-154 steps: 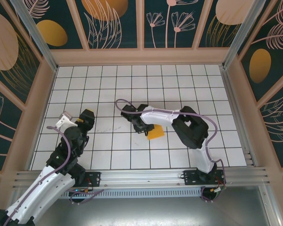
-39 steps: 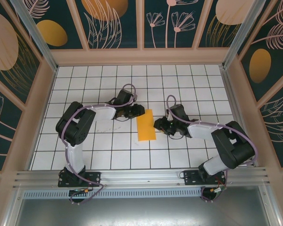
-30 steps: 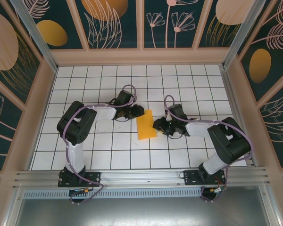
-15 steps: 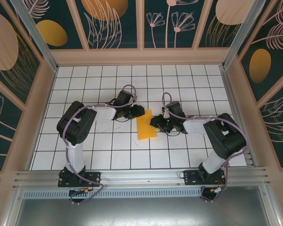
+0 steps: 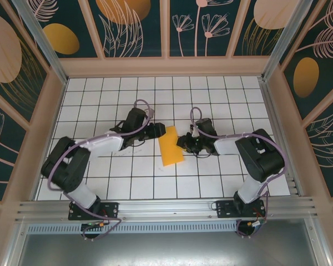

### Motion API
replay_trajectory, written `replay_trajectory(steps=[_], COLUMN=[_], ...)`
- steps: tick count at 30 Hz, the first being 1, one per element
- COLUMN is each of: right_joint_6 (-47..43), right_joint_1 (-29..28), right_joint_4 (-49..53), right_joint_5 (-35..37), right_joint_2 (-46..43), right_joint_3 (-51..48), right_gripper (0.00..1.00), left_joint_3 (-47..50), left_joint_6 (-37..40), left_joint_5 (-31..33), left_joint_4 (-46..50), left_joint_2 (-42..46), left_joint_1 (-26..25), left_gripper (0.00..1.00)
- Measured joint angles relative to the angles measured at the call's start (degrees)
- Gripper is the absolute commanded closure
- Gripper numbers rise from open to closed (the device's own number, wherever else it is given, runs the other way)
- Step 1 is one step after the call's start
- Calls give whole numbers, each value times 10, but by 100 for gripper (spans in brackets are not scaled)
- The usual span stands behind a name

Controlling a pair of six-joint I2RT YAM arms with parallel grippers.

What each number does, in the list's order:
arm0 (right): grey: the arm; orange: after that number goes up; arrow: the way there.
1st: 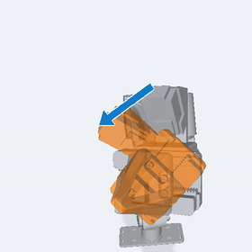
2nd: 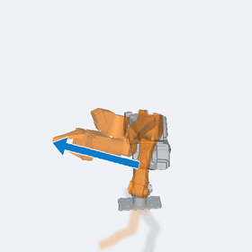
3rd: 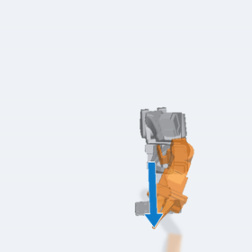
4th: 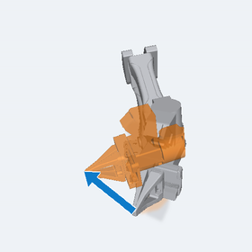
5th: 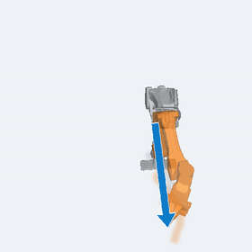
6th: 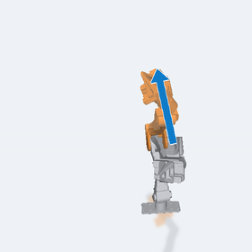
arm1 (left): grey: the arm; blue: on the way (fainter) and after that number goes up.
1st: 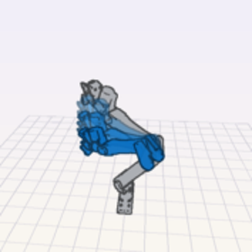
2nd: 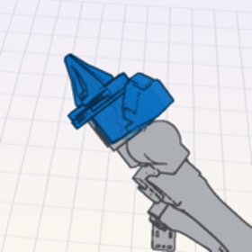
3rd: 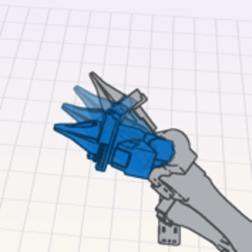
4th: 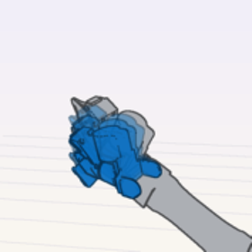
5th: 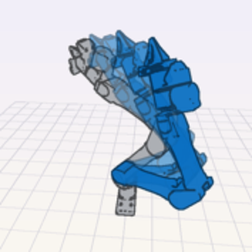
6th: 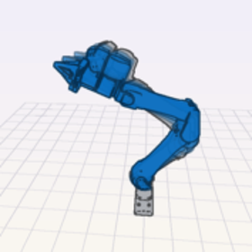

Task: Fold a paper plane with a square sheet of paper (pick it up from the middle)
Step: Third fold the triangle at the center of the table.

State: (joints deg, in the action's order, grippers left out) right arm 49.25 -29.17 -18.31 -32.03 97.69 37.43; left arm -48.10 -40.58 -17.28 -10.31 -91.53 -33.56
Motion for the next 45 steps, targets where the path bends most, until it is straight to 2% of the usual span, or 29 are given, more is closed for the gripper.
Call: replay_trajectory(steps=[5, 12, 14, 22, 30, 33, 35, 40, 45], right_joint_6=[40, 107, 124, 141, 141, 141, 141, 141, 137], right_joint_1=[-2, -12, -13, -14, -15, -15, -15, -15, -15], right_joint_4=[-34, -69, -78, -85, -85, -85, -85, -84, -76], right_joint_5=[3, 21, 25, 35, 36, 36, 36, 36, 36], right_joint_2=[0, -14, -24, -35, -35, -35, -35, -35, -35], right_joint_3=[-27, -60, -71, -75, -75, -75, -75, -75, -71], right_gripper=[86, 90, 90, 89, 89, 89, 89, 88, 87], left_joint_3=[62, 89, 90, 40, -7, -17, -24, -26, -25], left_joint_6=[19, 62, 76, 151, 194, 200, 203, 209, 208], left_joint_5=[42, 148, 178, 274, 329, 344, 350, 365, 375], left_joint_4=[-7, 21, 30, 85, 115, 121, 123, 123, 122], left_joint_2=[82, 125, 125, 48, -24, -41, -49, -52, -49], left_joint_1=[-41, -163, -195, -315, -347, -350, -350, -350, -350], left_gripper=[43, 40, 35, 31, 32, 36, 43, 70, 91])
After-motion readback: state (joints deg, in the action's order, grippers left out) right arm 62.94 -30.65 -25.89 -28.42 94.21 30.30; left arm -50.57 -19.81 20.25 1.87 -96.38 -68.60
